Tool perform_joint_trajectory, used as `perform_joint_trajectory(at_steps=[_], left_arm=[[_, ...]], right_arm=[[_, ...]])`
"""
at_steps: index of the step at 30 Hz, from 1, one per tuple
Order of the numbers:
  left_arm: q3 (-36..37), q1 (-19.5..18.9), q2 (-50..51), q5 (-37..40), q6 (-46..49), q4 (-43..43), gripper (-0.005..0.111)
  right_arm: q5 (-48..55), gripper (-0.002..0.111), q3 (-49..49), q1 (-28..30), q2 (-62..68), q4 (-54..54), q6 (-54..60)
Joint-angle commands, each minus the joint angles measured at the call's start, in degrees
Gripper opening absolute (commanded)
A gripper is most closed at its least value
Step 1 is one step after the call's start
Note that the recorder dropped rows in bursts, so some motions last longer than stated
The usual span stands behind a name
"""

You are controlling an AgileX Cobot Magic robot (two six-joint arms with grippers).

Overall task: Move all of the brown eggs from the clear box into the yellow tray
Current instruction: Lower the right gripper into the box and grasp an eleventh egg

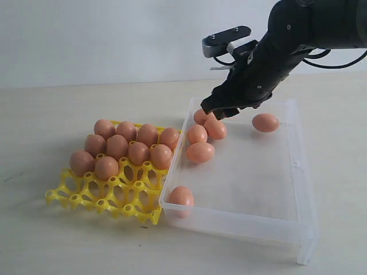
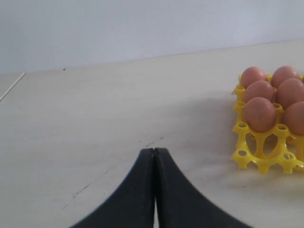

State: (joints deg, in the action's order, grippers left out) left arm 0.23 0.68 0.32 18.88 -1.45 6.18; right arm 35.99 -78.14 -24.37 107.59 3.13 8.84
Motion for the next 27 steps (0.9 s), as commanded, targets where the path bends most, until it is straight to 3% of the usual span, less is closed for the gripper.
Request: perform_joint_trajectory(at_steps=[1, 17, 27], left_arm=[[-0.23, -0.07, -0.32, -0.79, -0.25, -0.38, 0.000], [-0.23, -0.07, -0.32, -0.79, -0.25, -0.38, 0.000], [-0.23, -0.07, -0.32, -0.79, -0.25, -0.38, 0.000]], right_arm=[[-1.84, 0.055, -4.28, 2.36, 4.23, -0.03, -1.37], [2.49, 0.055, -18.26, 2.36, 17.66, 5.42, -3.08], [2.77, 0.055, -20.76, 2.36, 21.35, 5.31, -3.08]])
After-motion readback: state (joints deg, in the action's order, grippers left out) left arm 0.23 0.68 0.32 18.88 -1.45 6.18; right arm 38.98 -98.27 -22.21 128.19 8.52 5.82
